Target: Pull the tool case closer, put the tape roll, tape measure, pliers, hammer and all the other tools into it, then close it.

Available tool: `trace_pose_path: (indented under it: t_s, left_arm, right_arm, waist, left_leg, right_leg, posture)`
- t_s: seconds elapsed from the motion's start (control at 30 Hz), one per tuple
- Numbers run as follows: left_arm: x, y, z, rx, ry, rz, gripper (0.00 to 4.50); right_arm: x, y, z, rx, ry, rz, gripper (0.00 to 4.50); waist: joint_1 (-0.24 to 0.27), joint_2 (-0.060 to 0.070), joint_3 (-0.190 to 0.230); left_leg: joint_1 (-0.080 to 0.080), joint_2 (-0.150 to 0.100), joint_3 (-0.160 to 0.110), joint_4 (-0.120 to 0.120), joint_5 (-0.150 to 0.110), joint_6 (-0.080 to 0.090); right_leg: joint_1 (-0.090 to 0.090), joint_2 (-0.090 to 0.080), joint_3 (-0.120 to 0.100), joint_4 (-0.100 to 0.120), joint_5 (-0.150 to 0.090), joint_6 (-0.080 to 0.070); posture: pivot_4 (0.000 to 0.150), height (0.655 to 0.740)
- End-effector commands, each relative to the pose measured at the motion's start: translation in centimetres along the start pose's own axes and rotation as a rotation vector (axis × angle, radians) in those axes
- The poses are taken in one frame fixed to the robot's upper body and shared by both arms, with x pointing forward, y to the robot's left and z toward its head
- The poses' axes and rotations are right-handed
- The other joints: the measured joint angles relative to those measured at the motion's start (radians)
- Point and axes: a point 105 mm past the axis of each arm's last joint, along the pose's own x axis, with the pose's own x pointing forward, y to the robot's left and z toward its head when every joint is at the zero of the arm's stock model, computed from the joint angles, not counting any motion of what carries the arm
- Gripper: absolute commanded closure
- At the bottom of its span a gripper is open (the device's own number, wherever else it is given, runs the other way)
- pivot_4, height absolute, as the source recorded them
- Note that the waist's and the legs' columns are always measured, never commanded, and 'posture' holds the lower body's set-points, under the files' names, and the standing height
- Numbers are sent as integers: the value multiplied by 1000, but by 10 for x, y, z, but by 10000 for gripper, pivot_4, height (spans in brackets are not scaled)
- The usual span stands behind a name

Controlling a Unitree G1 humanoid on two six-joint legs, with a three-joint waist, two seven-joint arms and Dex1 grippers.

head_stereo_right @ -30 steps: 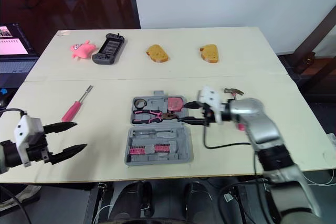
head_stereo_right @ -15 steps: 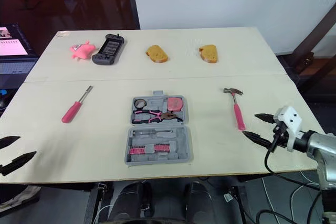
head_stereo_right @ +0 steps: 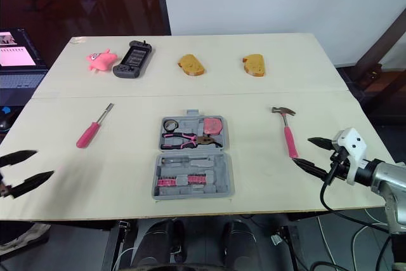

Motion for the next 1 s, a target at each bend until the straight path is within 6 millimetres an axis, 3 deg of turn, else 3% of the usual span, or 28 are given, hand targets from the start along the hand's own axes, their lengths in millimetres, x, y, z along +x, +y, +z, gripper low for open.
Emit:
trace_pose_path:
  t_s: [0.03,0.17,0.3,0.47,0.7,0.87,0.93,1.0]
  left_arm:
    - [26,-8,35,48,-51,-104,0]
    - [67,-33,66,54,-73,-262,0]
    - [89,-51,83,89,-91,-327,0]
    - [106,-61,104,105,-132,-373,0]
    - [120,-77,120,137,-159,-469,0]
    - [126,-102,146,142,-194,-587,0]
    - [125,-106,150,132,-199,-599,0]
    - [123,-110,149,130,-188,-605,0]
  right_arm:
    - [1,14,31,-21,-65,-9,674]
    - [13,44,50,94,-98,14,674]
    - [20,71,61,139,-113,23,674]
    - [23,86,75,148,-136,11,674]
    - [20,76,59,169,-26,-116,674]
    - [24,45,40,194,31,-301,674]
    - [27,33,37,187,50,-353,674]
    - [31,17,21,201,159,-420,674]
  waist:
    - [1,0,0]
    - [-2,0,0]
    - [-5,0,0]
    - [-3,-1,0]
    - [2,-1,0]
    - [16,-2,0]
    - [12,-2,-1]
    - [11,-2,-1]
  left_leg:
    - [0,0,0,0,0,0]
    - [0,0,0,0,0,0]
    - [0,0,0,0,0,0]
    - [0,-1,0,0,0,0]
    - [-1,-1,0,1,0,0]
    - [-1,-1,-1,2,1,0]
    - [-1,-1,0,2,1,0]
    - [0,-1,0,2,1,0]
  right_leg:
    - [0,0,0,0,0,0]
    - [0,1,0,0,0,0]
    - [0,2,0,1,0,0]
    - [0,3,1,1,0,0]
    - [1,2,1,1,0,1]
    - [1,3,1,1,0,1]
    - [1,3,1,1,0,1]
    - [1,3,2,1,0,1]
  posture:
    - [1500,7188]
    - [1500,7188]
    - [1500,7188]
    - [1500,7188]
    - [1500,7188]
    - [1500,7188]
    - [1500,7188]
    - [1500,7188]
